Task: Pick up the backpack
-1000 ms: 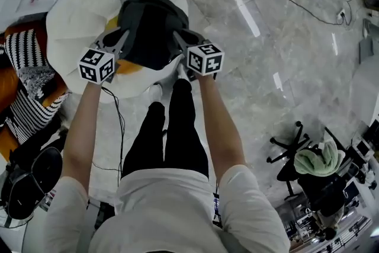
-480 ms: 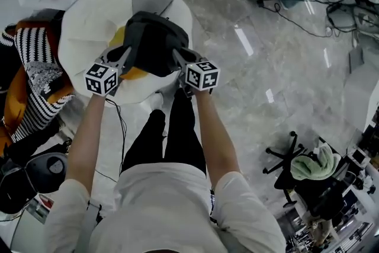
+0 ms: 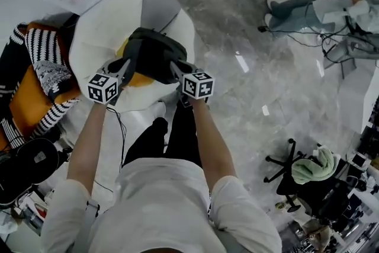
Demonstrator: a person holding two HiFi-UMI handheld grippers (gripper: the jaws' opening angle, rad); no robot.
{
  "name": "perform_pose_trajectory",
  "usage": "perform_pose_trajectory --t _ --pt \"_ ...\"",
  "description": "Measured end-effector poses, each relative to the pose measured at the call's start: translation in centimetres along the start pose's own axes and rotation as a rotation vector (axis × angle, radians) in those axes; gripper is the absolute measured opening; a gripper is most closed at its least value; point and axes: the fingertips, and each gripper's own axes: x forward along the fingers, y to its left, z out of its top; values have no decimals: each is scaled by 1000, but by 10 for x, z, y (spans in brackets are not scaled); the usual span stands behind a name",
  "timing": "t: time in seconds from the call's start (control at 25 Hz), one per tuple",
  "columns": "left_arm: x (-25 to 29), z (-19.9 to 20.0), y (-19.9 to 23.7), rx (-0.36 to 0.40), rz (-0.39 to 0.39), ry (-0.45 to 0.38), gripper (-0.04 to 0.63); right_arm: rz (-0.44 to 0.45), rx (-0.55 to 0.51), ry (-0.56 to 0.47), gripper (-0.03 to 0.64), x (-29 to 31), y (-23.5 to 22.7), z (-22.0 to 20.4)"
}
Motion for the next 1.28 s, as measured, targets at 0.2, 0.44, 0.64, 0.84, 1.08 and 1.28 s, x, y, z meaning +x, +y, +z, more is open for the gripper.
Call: perform_pose_trajectory --t 0.2,0.44,0.64,0.84,1.08,1.28 --pt "-31 6 -4 -3 -5 -38 32 5 -12 4 44 -11 28 -5" --pt "-62 21 -14 10 -17 -79 34 -7 -26 -23 41 -27 57 2" --pt "-80 33 -40 0 -46 -117 32 4 -31 -58 41 -62 70 11" --pt "-90 54 -75 15 -79 -167 34 20 -54 -112 41 -102 77 31" --pt "-109 95 -113 51 -86 -243 34 63 -101 -171 41 -147 92 62" --pt "-129 117 -150 66 -99 -294 34 88 -115 -201 40 -188 108 72"
